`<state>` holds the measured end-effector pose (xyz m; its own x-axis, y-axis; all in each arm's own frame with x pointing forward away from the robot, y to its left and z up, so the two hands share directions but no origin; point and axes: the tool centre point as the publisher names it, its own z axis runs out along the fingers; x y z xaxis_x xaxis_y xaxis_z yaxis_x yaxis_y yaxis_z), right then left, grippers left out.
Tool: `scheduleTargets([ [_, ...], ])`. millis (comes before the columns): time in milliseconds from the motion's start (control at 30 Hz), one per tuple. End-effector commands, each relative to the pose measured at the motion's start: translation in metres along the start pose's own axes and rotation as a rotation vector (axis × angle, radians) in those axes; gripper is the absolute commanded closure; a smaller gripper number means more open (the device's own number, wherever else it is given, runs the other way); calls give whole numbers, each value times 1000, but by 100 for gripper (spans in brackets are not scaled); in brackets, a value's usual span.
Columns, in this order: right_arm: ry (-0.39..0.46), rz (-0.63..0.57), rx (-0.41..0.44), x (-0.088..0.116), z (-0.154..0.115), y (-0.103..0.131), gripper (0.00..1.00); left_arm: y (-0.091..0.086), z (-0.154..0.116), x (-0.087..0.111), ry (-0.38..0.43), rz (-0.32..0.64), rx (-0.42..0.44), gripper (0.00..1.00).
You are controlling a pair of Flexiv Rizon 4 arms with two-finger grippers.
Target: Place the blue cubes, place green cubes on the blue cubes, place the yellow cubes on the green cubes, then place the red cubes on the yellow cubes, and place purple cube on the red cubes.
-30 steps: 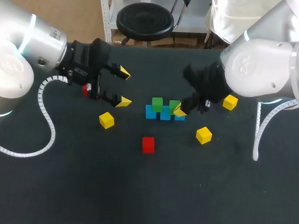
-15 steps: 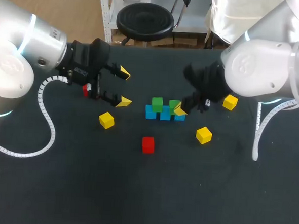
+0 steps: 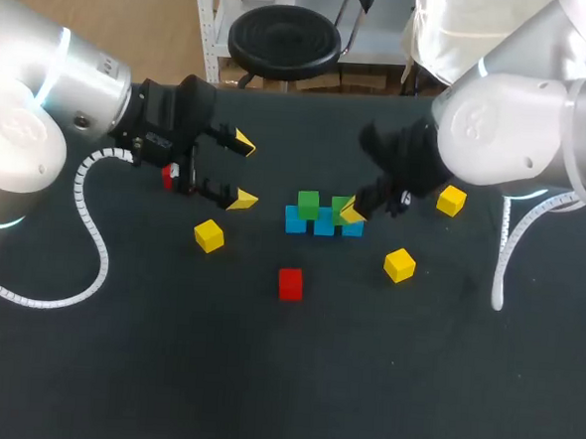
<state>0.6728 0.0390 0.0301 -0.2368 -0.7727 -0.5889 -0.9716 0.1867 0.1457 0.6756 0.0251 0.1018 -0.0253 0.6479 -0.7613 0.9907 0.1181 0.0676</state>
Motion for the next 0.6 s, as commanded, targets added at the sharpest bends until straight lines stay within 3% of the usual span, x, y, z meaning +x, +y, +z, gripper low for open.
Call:
scheduleTargets([
  [33, 1, 2, -3, 0, 1, -3, 100, -1, 0, 2, -7, 3, -2, 0],
  [600, 1, -2, -8, -3, 3, -1, 100, -1, 0, 2, -7, 3, -2, 0],
])
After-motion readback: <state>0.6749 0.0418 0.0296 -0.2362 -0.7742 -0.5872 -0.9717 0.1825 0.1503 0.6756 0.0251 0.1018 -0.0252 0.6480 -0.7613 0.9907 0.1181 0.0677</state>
